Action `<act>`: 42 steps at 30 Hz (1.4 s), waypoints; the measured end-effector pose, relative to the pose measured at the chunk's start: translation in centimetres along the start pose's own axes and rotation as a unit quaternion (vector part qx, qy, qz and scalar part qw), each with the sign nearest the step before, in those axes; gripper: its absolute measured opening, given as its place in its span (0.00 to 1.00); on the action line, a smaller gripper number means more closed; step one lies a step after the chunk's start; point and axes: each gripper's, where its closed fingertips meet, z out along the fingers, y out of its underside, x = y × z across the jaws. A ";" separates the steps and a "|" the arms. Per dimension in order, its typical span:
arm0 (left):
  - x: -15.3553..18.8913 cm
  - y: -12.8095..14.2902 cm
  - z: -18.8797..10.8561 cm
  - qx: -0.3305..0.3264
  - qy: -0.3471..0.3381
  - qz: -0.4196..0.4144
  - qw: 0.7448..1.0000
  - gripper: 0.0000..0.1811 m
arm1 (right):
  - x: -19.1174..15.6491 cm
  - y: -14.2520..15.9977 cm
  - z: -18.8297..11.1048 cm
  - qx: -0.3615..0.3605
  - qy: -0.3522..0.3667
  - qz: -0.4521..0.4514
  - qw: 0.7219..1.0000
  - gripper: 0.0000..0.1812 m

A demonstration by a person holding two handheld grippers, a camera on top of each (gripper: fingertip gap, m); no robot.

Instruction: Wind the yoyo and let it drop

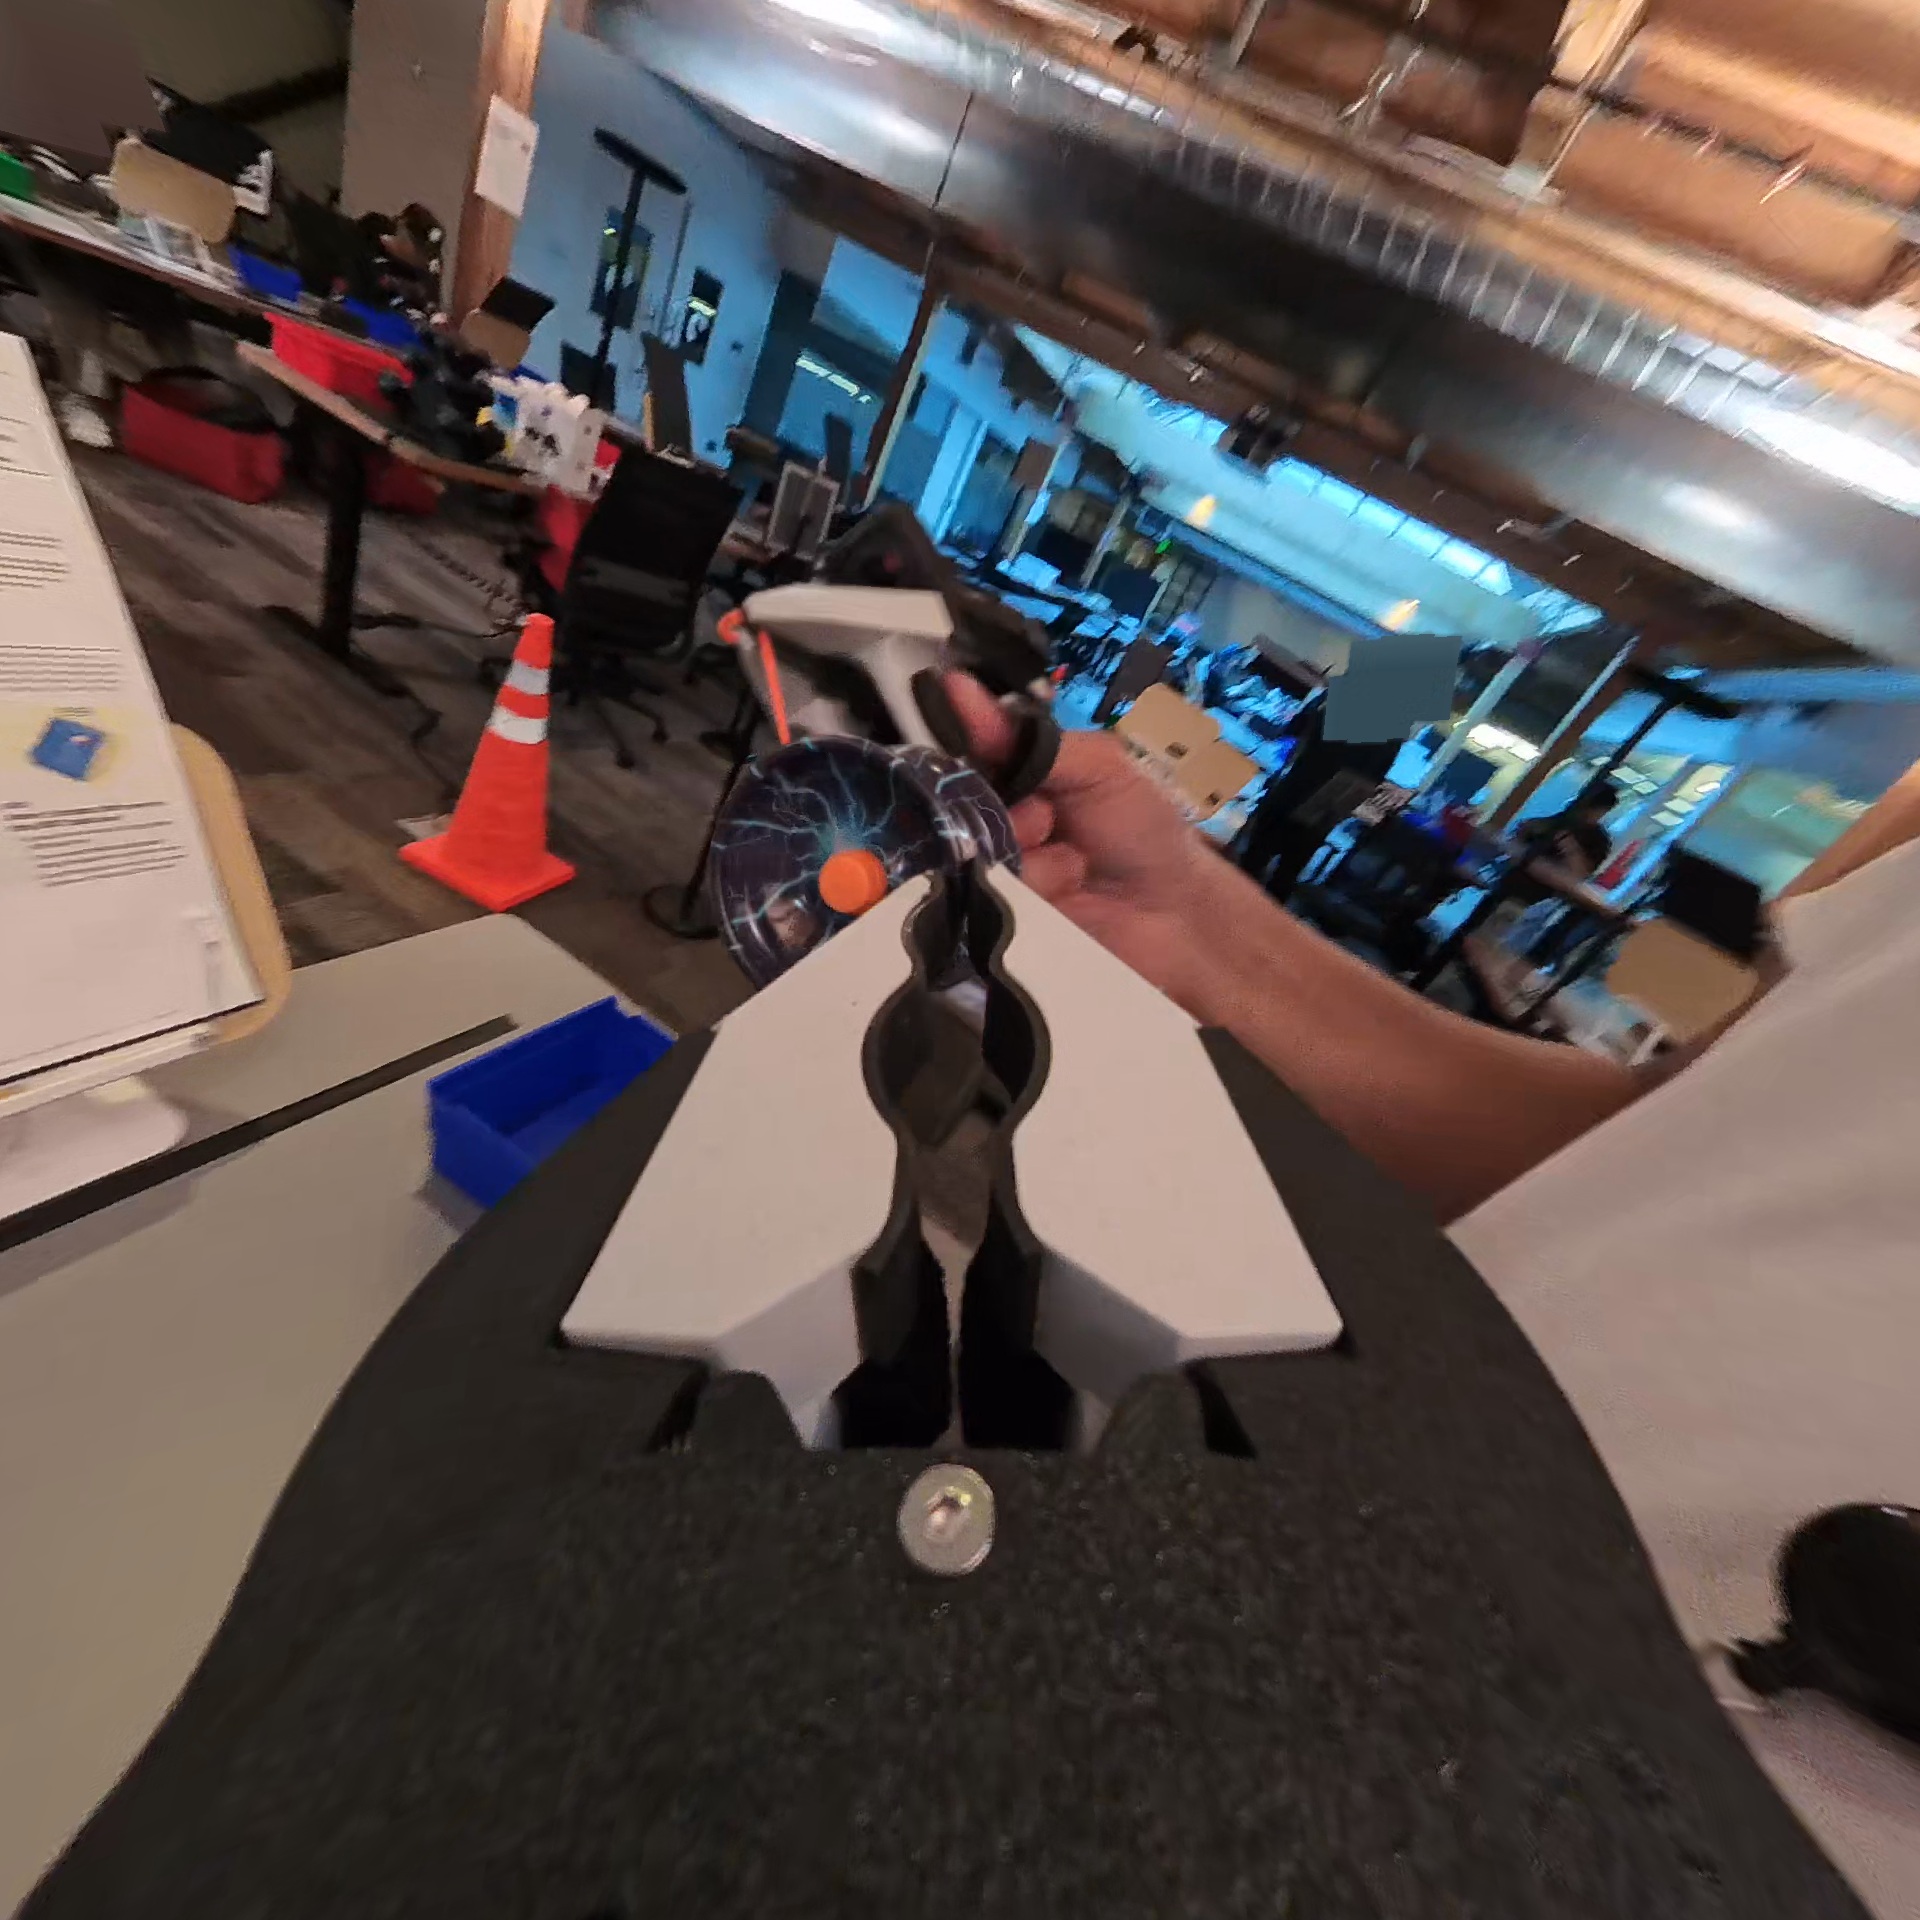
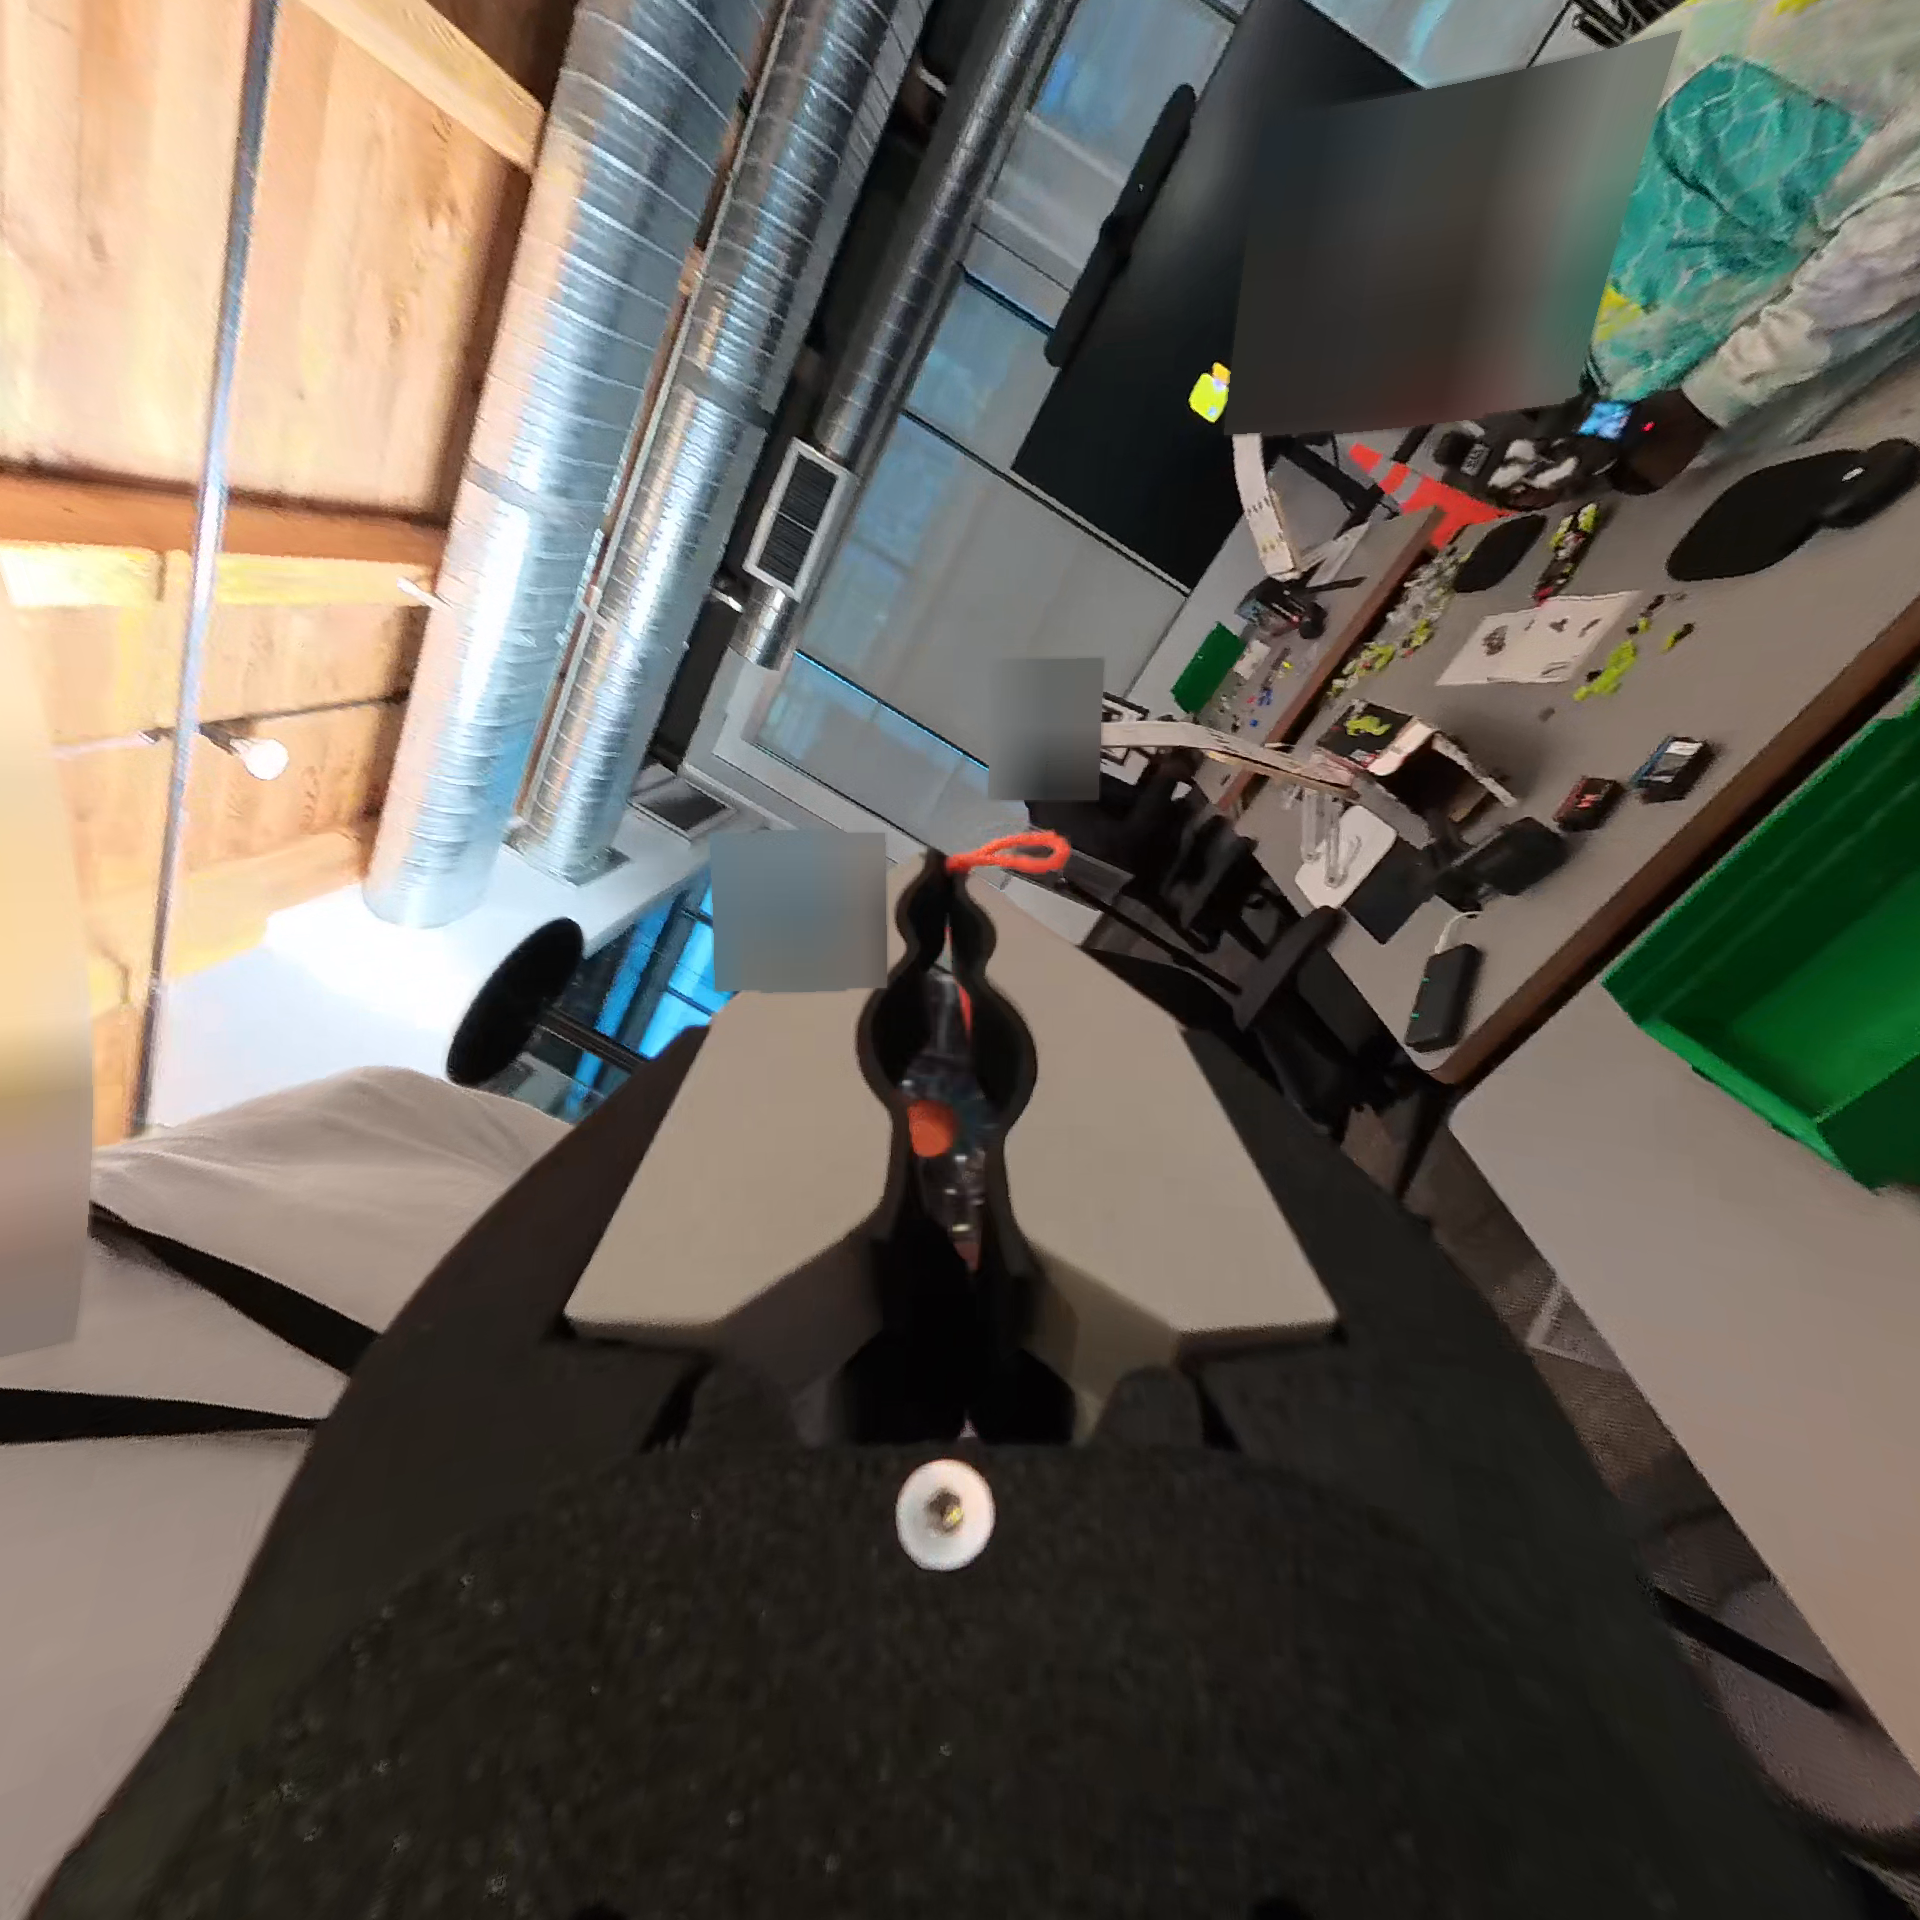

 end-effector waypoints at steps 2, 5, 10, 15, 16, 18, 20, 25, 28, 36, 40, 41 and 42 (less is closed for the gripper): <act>-1.0 0.5 0.3 -0.022 -0.029 0.036 0.999 0.00 | -1.0 -0.1 0.7 -0.010 -0.004 -0.011 1.000 0.00; -3.1 0.5 0.6 -0.051 -0.084 0.092 0.991 0.00 | -2.1 0.0 1.7 -0.023 0.015 -0.050 0.998 0.00; -4.3 -2.4 1.2 -0.018 -0.120 0.110 0.987 0.00 | -3.4 1.9 3.2 -0.056 0.052 -0.113 0.991 0.00; -4.1 -3.2 1.7 0.006 -0.115 0.075 0.991 0.00 | -2.3 2.5 2.6 -0.036 0.071 -0.104 0.991 0.00; -4.2 -3.0 1.6 0.010 -0.110 0.056 0.992 0.00 | -1.9 2.7 2.4 -0.035 0.079 -0.104 0.991 0.00; -4.5 -2.6 1.3 0.020 -0.101 0.014 0.995 0.00 | -1.5 2.8 1.9 -0.032 0.089 -0.104 0.990 0.00; -5.0 -2.3 0.9 0.031 -0.098 -0.023 0.994 0.00 | -0.5 3.0 1.1 -0.045 0.127 -0.128 0.983 0.00; -5.6 -1.6 0.7 0.068 -0.073 -0.131 0.986 0.00 | 0.9 3.9 0.6 -0.078 0.201 -0.216 0.952 0.00; -6.3 -1.3 0.9 0.079 -0.073 -0.176 0.979 0.00 | 1.3 3.9 0.8 -0.084 0.234 -0.283 0.926 0.00; -7.3 -0.3 1.6 0.039 -0.116 -0.161 0.979 0.00 | 3.0 4.7 0.6 -0.120 0.295 -0.377 0.870 0.00; -7.3 0.3 1.8 0.010 -0.133 -0.142 0.981 0.00 | 3.0 4.8 0.2 -0.147 0.297 -0.397 0.856 0.00; -7.3 0.6 1.9 -0.001 -0.138 -0.140 0.980 0.00 | 3.1 4.9 0.1 -0.161 0.296 -0.400 0.853 0.00; -7.4 0.9 1.9 -0.012 -0.142 -0.140 0.980 0.00 | 3.3 4.9 0.0 -0.170 0.295 -0.403 0.850 0.00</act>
